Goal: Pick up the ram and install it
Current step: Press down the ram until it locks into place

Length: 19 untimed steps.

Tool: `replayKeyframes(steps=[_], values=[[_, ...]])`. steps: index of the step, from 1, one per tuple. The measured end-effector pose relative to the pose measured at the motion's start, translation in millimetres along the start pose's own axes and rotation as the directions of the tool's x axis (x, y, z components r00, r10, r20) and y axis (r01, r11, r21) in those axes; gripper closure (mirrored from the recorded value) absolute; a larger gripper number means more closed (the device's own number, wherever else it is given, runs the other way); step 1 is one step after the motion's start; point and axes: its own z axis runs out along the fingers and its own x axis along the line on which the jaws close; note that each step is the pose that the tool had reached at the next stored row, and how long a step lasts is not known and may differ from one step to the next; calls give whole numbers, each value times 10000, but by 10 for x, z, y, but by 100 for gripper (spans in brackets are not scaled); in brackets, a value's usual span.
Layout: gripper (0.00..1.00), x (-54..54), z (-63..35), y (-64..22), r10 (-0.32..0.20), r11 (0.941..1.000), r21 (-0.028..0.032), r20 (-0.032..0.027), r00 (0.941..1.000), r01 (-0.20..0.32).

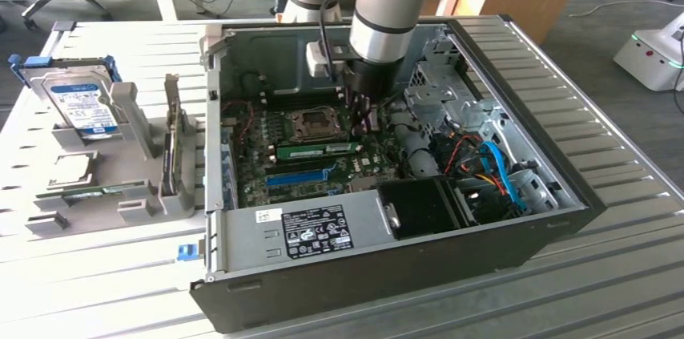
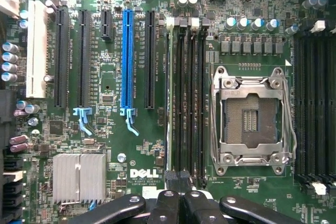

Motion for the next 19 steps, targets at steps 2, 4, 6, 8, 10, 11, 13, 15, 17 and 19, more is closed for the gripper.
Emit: replayKeyframes(steps=[2,4,6,8,10,11,13,15,17,19], values=[[89,-1,-32,1,0,10000,0,-2,10000,0],[89,-1,-62,2,0,10000,1,-6,10000,0],[89,-2,-94,3,0,10000,0,-13,10000,0],[89,-3,-127,5,0,10000,0,-18,10000,0],[89,-4,-160,6,0,10000,1,-20,10000,0],[89,-4,-177,7,1,10000,1,-21,10000,-1],[89,-5,-209,8,1,10000,0,-24,10000,-1],[89,-5,-230,9,1,10000,0,-27,10000,-1],[89,-5,-229,9,1,10000,1,-25,10000,-1],[89,-5,-229,9,1,10000,0,-26,10000,-1]])
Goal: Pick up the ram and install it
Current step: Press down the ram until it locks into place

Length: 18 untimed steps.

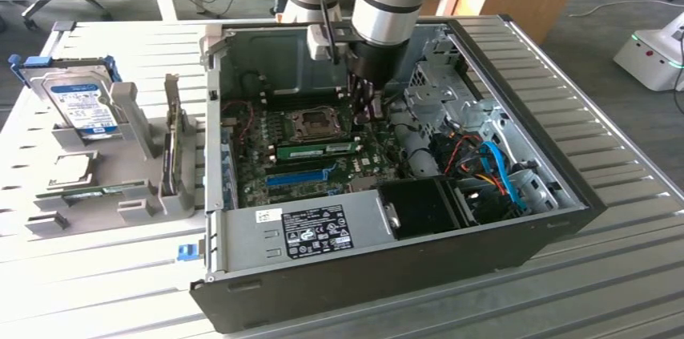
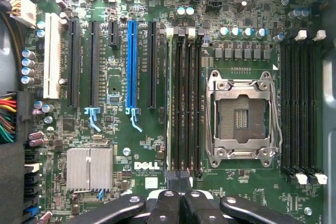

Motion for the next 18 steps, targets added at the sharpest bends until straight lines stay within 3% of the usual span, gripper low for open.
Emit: replayKeyframes(steps=[6,18], values=[[89,1,2,41,0,10000,-1,-4,10000,0],[89,6,17,360,-1,10000,12,-1,10000,1]])
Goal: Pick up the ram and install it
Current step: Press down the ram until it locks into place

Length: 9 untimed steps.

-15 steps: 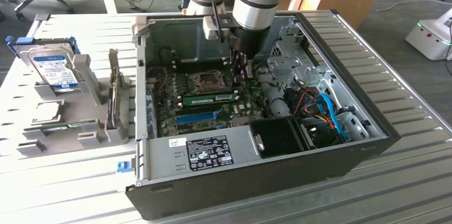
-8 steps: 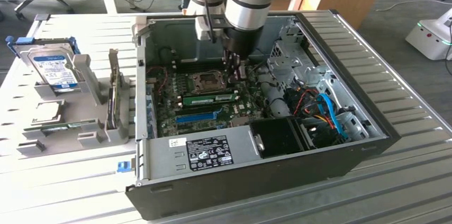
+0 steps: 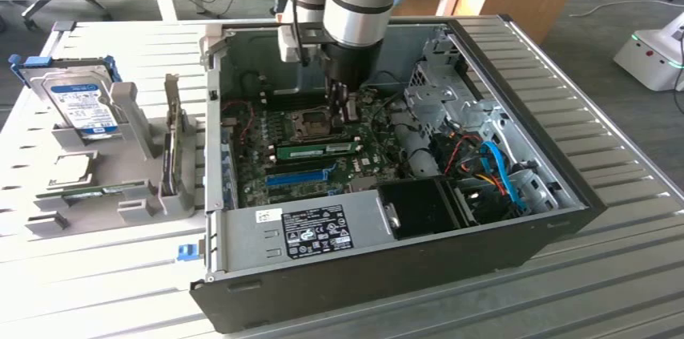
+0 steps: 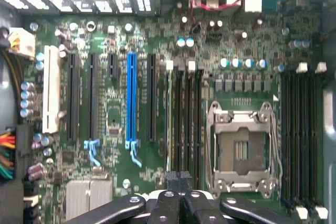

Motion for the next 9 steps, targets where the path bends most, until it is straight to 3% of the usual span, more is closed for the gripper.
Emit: replayKeyframes(steps=[9], values=[[89,3,10,234,1,10000,10,0,10000,-1]])
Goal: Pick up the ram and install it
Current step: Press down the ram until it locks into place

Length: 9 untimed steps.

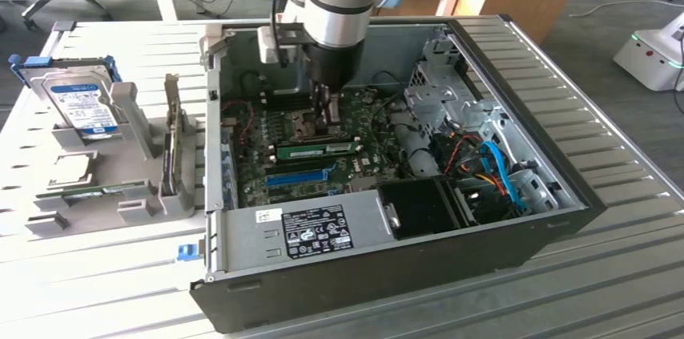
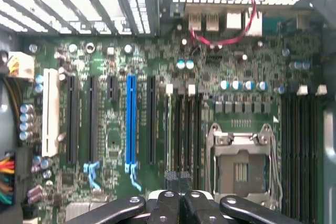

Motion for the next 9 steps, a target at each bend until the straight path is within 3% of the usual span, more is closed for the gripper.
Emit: replayKeyframes(steps=[9], values=[[89,3,10,208,0,10000,6,0,10000,0]])
